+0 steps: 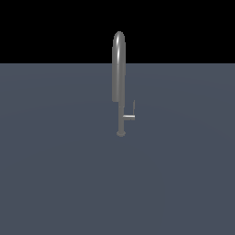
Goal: Turn on the faucet by rotating a designated handle.
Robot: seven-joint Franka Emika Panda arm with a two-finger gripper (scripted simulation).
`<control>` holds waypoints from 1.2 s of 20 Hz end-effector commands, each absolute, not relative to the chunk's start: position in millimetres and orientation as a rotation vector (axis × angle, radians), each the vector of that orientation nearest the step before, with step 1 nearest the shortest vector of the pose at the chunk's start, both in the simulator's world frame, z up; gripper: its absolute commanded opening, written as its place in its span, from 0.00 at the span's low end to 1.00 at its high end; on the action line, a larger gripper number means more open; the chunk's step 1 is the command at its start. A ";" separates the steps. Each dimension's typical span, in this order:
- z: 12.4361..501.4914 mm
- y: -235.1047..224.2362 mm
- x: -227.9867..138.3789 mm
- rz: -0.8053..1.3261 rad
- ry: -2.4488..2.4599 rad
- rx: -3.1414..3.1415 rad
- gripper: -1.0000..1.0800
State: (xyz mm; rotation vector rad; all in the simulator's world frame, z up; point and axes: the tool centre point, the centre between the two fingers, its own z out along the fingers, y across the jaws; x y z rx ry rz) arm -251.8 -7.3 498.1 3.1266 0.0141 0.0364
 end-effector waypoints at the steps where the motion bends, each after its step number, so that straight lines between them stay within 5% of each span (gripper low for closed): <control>1: 498.1 -7.3 -251.8 0.036 0.014 3.127 0.00; 12: 495.0 -7.1 -234.9 -0.024 -0.055 3.169 0.00; 24: 479.6 -10.7 -177.8 -0.245 -0.310 3.292 0.00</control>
